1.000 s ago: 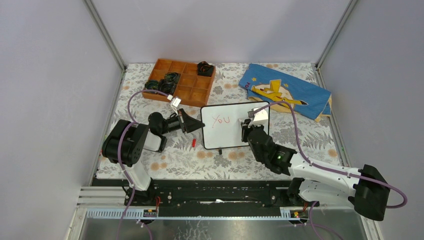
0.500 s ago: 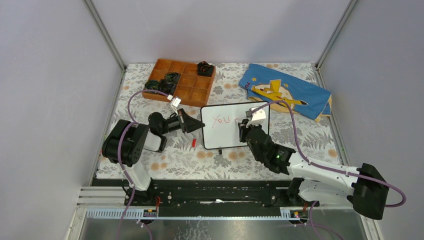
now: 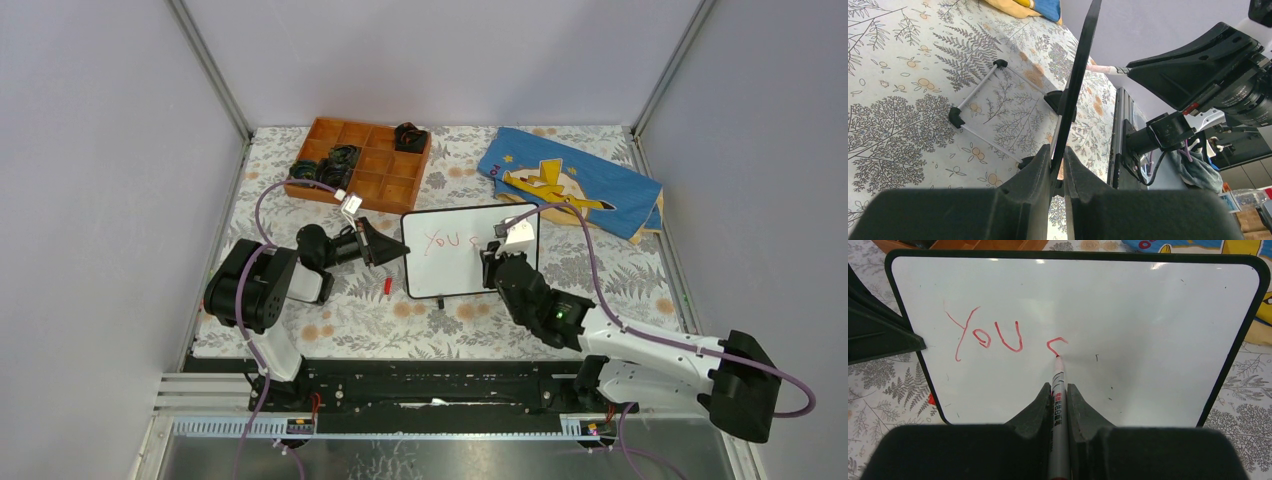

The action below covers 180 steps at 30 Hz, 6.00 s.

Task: Write a sentence on the whiteboard

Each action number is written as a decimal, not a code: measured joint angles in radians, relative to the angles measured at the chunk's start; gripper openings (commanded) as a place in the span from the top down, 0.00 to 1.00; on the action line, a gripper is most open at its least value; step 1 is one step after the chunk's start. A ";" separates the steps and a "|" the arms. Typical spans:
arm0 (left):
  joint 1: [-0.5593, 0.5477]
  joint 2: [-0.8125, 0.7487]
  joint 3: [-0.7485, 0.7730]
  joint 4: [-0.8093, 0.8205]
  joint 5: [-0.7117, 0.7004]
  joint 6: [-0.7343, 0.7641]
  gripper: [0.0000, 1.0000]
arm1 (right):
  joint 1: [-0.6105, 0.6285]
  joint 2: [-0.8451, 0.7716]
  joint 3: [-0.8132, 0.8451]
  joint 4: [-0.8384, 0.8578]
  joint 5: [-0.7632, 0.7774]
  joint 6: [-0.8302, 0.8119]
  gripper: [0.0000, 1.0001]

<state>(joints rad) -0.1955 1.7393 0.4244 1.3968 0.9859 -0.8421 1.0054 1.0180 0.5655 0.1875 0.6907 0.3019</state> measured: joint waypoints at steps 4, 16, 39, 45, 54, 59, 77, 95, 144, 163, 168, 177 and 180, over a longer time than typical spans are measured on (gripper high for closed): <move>0.000 0.000 0.000 0.000 0.000 0.000 0.80 | 0.000 -0.013 -0.005 -0.023 0.006 0.003 1.00; 0.000 -0.003 0.000 -0.004 0.000 0.006 0.80 | 0.000 -0.101 -0.010 -0.040 0.052 -0.014 1.00; -0.004 -0.013 0.000 -0.024 0.000 0.015 0.80 | -0.015 -0.032 -0.008 -0.018 0.102 -0.026 1.00; -0.008 -0.013 0.000 -0.026 0.000 0.015 0.80 | -0.018 -0.025 -0.007 -0.010 0.096 -0.029 1.00; -0.008 -0.013 0.000 -0.028 0.000 0.016 0.80 | -0.018 -0.024 -0.007 -0.011 0.048 -0.025 1.00; -0.008 -0.013 0.000 -0.029 0.000 0.016 0.80 | -0.018 -0.024 -0.008 -0.020 0.044 -0.013 1.00; -0.011 -0.018 0.000 -0.042 0.000 0.027 0.80 | -0.018 -0.037 -0.010 -0.072 0.058 0.001 1.00; -0.018 -0.028 0.000 -0.060 0.000 0.035 0.80 | -0.021 -0.015 0.014 -0.070 0.097 -0.036 1.00; -0.021 -0.034 0.006 -0.080 0.000 0.050 0.80 | -0.040 -0.092 0.008 -0.073 0.094 -0.037 1.00; -0.026 -0.043 0.006 -0.102 0.000 0.060 0.80 | -0.088 -0.046 0.009 -0.062 0.065 -0.034 1.00; -0.026 -0.043 0.006 -0.104 0.000 0.061 0.80 | -0.089 -0.049 0.009 -0.070 0.048 -0.016 1.00; -0.026 -0.043 0.006 -0.108 0.000 0.065 0.80 | -0.089 -0.064 -0.008 -0.097 0.023 0.017 1.00; -0.027 -0.047 0.006 -0.111 0.000 0.068 0.80 | -0.089 -0.068 -0.013 -0.098 0.023 0.026 1.00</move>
<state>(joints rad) -0.2226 1.6928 0.4309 1.2854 0.9863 -0.7746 0.9161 0.9501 0.5526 0.0898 0.7132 0.3275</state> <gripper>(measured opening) 0.204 0.159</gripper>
